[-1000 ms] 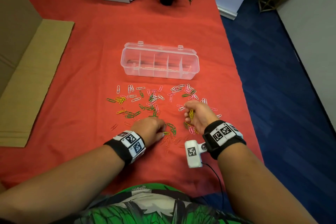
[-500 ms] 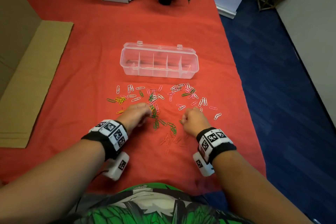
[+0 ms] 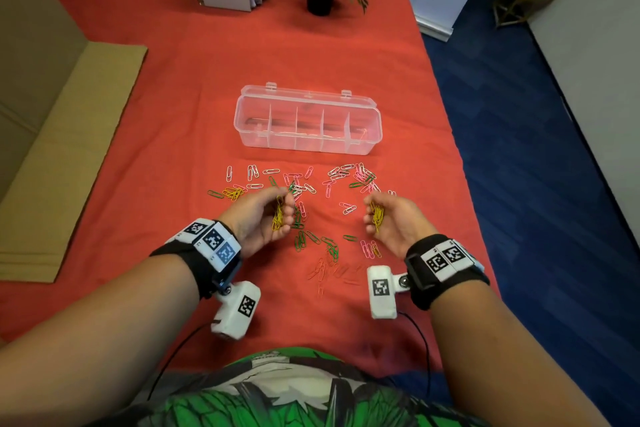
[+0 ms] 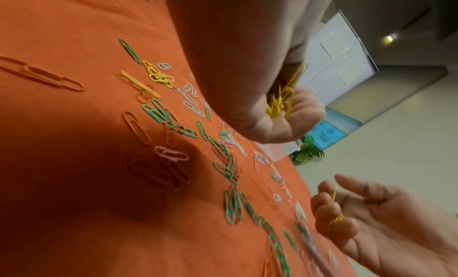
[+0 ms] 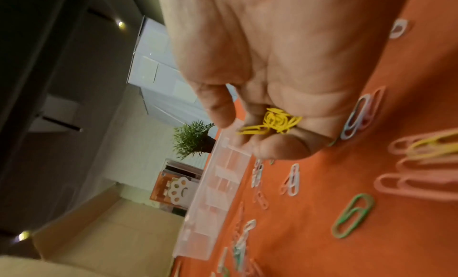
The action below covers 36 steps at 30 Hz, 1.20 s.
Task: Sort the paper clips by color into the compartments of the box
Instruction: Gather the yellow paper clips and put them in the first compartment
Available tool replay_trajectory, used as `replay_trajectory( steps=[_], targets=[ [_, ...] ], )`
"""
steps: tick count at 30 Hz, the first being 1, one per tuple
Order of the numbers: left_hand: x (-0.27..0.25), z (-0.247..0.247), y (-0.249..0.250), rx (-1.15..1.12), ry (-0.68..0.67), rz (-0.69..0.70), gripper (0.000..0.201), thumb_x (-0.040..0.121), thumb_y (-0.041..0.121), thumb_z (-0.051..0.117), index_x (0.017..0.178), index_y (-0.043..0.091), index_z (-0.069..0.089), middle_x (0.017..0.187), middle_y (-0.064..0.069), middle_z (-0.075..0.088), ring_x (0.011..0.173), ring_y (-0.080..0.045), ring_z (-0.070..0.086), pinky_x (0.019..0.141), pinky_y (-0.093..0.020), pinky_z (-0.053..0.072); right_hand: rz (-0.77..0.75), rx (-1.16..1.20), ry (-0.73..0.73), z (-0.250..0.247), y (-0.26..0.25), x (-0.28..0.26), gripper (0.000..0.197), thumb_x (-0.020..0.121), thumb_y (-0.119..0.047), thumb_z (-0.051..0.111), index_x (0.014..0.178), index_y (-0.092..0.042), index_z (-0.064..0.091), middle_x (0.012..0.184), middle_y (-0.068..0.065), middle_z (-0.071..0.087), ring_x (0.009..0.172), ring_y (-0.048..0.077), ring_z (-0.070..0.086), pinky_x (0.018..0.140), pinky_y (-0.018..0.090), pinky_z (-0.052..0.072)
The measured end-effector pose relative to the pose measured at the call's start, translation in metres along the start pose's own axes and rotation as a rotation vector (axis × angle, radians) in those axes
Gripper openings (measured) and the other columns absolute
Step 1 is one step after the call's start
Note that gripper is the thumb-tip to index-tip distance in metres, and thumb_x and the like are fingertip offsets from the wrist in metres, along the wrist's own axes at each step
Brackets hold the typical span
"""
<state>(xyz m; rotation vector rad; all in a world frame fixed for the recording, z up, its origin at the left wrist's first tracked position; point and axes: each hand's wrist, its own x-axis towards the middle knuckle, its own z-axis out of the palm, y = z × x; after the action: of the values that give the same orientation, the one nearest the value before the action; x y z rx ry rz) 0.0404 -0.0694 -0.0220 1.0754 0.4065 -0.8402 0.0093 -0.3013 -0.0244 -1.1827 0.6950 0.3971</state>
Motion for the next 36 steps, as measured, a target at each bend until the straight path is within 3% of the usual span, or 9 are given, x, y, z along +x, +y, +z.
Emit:
replay_trajectory(
  steps=[2, 4, 8, 10, 13, 18, 24, 30, 36],
  targets=[
    [0.003, 0.003, -0.006, 0.086, 0.044, -0.024, 0.029, 0.094, 0.026, 0.042, 0.073, 0.016, 0.06, 0.052, 0.006, 0.055, 0.043, -0.005, 0.054, 0.043, -0.015, 0.047, 0.026, -0.167, 0.098, -0.007, 0.004, 0.001, 0.019, 0.092, -0.016, 0.046, 0.073, -0.017, 0.049, 0.063, 0.0, 0.043, 0.042, 0.008, 0.041, 0.038, 0.017, 0.033],
    [0.006, 0.004, -0.012, 0.182, 0.079, -0.041, 0.026, 0.094, 0.021, 0.041, 0.079, 0.016, 0.061, 0.055, 0.006, 0.053, 0.042, -0.003, 0.051, 0.04, -0.014, 0.043, -0.008, -0.695, 0.216, -0.013, 0.007, 0.001, 0.021, 0.09, -0.016, 0.051, 0.069, -0.018, 0.049, 0.067, 0.001, 0.049, 0.048, 0.013, 0.046, 0.042, 0.017, 0.034],
    [0.012, 0.006, -0.021, 0.289, 0.079, -0.075, 0.024, 0.095, 0.005, 0.038, 0.089, 0.014, 0.059, 0.07, 0.001, 0.054, 0.043, -0.002, 0.053, 0.04, -0.013, 0.046, -0.001, -1.513, 0.307, -0.019, 0.014, -0.015, 0.025, 0.086, -0.026, 0.052, 0.1, -0.008, 0.063, 0.109, 0.015, 0.065, 0.105, 0.03, 0.061, 0.086, 0.033, 0.05],
    [0.014, 0.009, -0.024, 0.312, 0.076, -0.108, 0.024, 0.096, 0.007, 0.037, 0.087, 0.015, 0.058, 0.07, 0.001, 0.053, 0.041, -0.001, 0.053, 0.044, -0.016, 0.05, 0.008, -1.667, 0.291, -0.016, 0.022, -0.024, 0.032, 0.084, -0.023, 0.053, 0.111, -0.009, 0.059, 0.119, 0.013, 0.062, 0.112, 0.029, 0.059, 0.091, 0.035, 0.049],
    [0.013, 0.013, -0.025, 0.343, 0.101, -0.139, 0.023, 0.097, 0.014, 0.038, 0.084, 0.017, 0.058, 0.064, 0.004, 0.046, 0.037, -0.001, 0.046, 0.051, -0.022, 0.053, -0.067, -1.717, 0.259, -0.007, 0.031, -0.027, 0.029, 0.083, -0.014, 0.05, 0.111, -0.006, 0.058, 0.118, 0.013, 0.062, 0.111, 0.029, 0.06, 0.088, 0.036, 0.049],
    [0.011, 0.011, -0.019, 0.355, 0.172, -0.051, 0.022, 0.096, 0.017, 0.043, 0.079, 0.018, 0.057, 0.065, 0.004, 0.048, 0.039, 0.0, 0.046, 0.044, -0.015, 0.049, -0.129, -1.529, 0.225, 0.013, 0.019, -0.018, 0.024, 0.087, -0.018, 0.046, 0.103, -0.005, 0.059, 0.113, 0.018, 0.063, 0.107, 0.032, 0.06, 0.087, 0.036, 0.049],
    [0.014, -0.023, 0.002, 0.621, 0.436, 0.156, 0.033, 0.095, 0.031, 0.043, 0.068, 0.019, 0.056, 0.058, -0.002, 0.039, 0.043, -0.015, 0.032, 0.044, -0.019, 0.029, -0.078, -1.707, 0.208, 0.015, -0.001, -0.011, 0.027, 0.085, -0.018, 0.05, 0.107, -0.008, 0.061, 0.115, 0.013, 0.064, 0.108, 0.031, 0.06, 0.088, 0.036, 0.049],
    [0.01, -0.059, 0.012, 0.855, 0.778, 0.307, 0.033, 0.084, 0.033, 0.062, 0.058, 0.015, 0.051, 0.072, -0.01, 0.059, 0.07, -0.024, 0.053, 0.069, -0.03, 0.04, -0.008, -1.837, 0.133, 0.014, 0.018, -0.006, 0.031, 0.085, -0.027, 0.057, 0.111, -0.011, 0.061, 0.115, 0.009, 0.065, 0.107, 0.028, 0.062, 0.088, 0.036, 0.05],
    [0.004, -0.08, 0.011, 0.97, 0.783, 0.28, 0.003, 0.077, 0.018, 0.067, 0.077, 0.015, 0.068, 0.078, -0.01, 0.067, 0.077, -0.03, 0.062, 0.071, -0.032, 0.048, -0.142, -1.41, 0.096, 0.032, 0.015, 0.014, 0.015, 0.09, -0.024, 0.051, 0.089, -0.012, 0.06, 0.097, 0.013, 0.066, 0.094, 0.027, 0.061, 0.079, 0.03, 0.046]
  ],
)
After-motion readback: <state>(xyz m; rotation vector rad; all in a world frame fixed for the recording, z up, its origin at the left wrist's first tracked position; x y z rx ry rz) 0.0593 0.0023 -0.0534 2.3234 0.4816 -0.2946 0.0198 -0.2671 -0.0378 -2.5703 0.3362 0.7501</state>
